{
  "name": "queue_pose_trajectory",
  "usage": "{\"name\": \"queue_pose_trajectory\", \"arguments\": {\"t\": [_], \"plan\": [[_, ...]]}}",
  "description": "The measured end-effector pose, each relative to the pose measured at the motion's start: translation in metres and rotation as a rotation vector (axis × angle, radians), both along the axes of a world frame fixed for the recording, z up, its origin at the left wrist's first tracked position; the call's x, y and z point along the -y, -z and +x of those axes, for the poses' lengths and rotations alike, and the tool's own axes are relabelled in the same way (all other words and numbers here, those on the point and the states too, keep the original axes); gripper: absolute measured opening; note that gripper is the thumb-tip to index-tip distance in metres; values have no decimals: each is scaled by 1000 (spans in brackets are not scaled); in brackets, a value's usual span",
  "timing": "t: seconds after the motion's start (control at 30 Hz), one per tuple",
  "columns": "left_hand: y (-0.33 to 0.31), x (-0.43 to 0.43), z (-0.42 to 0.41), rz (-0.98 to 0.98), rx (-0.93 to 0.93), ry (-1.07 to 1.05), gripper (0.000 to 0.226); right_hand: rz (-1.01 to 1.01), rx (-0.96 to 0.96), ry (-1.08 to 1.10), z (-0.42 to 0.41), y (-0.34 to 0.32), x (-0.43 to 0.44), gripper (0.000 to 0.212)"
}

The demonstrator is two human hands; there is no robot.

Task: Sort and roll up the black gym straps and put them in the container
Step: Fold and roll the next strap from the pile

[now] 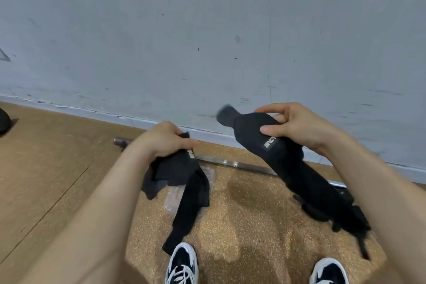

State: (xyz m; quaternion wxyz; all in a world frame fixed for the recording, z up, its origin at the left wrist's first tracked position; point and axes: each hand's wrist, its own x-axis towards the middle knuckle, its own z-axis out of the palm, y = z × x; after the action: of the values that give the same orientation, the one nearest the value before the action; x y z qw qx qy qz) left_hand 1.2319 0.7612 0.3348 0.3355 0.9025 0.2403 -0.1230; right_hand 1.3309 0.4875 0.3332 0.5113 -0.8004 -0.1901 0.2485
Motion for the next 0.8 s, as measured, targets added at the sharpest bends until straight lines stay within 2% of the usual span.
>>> {"name": "queue_pose_trajectory", "arguments": {"t": [0.1, 0.2, 0.3, 0.43, 0.53, 0.63, 0.73, 0.8], "plan": [[8, 11, 5, -27, -81, 191, 41, 66, -41, -29, -4, 4, -11, 39], [7, 13, 3, -94, -90, 290, 33, 100, -61, -46, -7, 8, -16, 36], [1, 19, 4, -299, 1, 337, 19, 138, -104, -68, -10, 12, -22, 40], [-3, 19, 4, -577, 34, 365, 22, 270, -206, -98, -15, 15, -32, 46], [-4, 17, 5, -756, 23, 406, 29, 307, -263, -225, -20, 11, -34, 40], [-4, 16, 5, -845, -27, 482, 41, 329, -298, -277, -25, 10, -36, 45], [-7, 14, 4, -919, -35, 512, 40, 377, -380, -308, -27, 12, -38, 47], [-13, 13, 4, -873, 3, 505, 32, 391, -385, -307, -28, 14, -39, 46]]}}
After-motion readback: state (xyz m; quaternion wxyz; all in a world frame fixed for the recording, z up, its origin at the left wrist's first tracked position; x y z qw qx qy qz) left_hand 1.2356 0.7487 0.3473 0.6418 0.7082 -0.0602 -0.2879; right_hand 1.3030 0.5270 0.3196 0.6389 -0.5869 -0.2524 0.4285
